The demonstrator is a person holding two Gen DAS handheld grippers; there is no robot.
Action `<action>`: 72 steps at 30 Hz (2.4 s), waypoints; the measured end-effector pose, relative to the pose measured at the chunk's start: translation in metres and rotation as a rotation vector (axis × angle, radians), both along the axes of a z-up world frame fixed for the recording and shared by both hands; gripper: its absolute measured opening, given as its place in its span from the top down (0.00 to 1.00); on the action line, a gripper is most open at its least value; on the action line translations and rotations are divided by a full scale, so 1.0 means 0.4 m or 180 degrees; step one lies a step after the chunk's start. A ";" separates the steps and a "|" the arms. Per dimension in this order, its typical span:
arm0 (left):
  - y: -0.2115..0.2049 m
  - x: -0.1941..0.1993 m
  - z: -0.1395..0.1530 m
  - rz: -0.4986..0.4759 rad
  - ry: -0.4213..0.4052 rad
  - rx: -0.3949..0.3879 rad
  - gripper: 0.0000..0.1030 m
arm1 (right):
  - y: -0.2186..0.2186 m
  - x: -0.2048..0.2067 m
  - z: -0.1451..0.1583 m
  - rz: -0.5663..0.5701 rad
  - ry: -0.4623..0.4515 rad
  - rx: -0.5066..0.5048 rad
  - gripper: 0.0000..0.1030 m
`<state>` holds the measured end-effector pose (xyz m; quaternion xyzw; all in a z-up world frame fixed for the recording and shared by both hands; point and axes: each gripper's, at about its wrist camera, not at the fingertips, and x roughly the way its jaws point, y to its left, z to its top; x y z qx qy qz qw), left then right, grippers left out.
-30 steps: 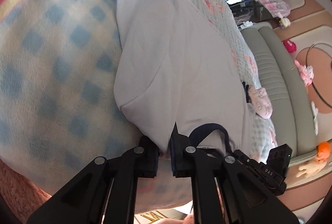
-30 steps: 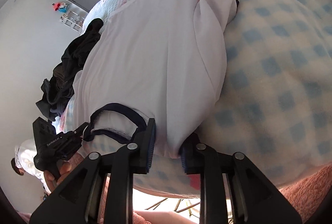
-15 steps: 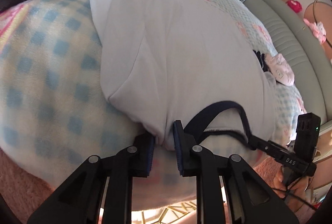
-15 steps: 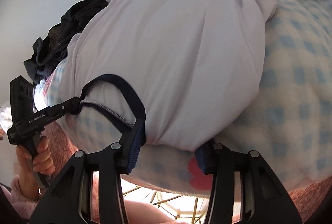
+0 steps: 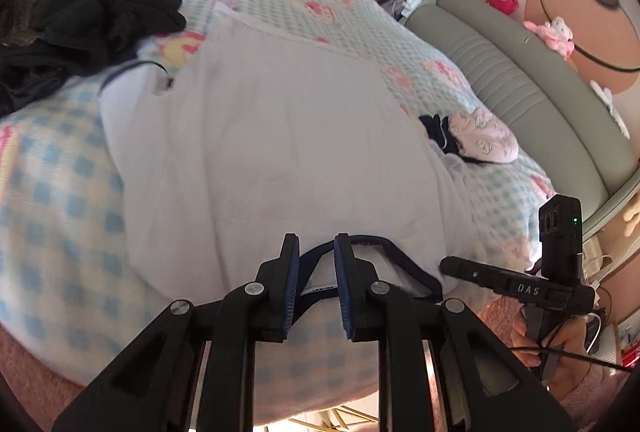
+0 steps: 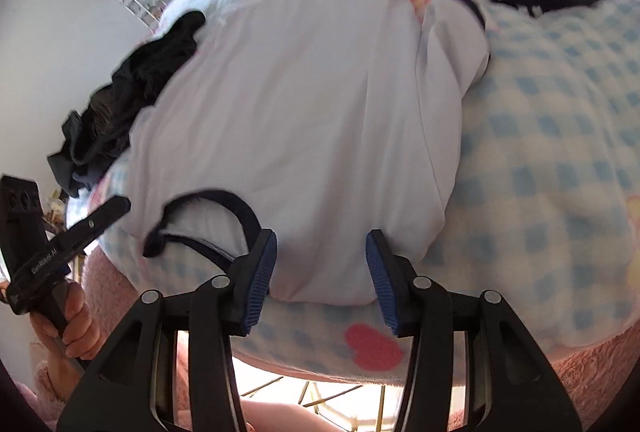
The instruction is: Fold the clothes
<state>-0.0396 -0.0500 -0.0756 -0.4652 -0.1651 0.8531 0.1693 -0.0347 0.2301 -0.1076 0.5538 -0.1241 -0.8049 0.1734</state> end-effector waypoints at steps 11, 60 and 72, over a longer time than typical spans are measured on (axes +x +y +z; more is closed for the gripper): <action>0.152 0.024 0.068 -0.0415 -0.0068 -0.0395 0.81 | 0.114 0.058 0.094 -0.0261 0.0201 -0.0255 0.52; 0.263 -0.052 -0.097 -0.0778 -0.0616 0.0558 0.73 | 0.367 -0.213 0.148 -0.0936 0.0700 0.0506 0.96; 0.026 -0.297 0.130 -0.0348 0.0129 -0.0025 0.68 | 0.328 -0.359 0.384 -0.0595 0.0993 0.0133 0.55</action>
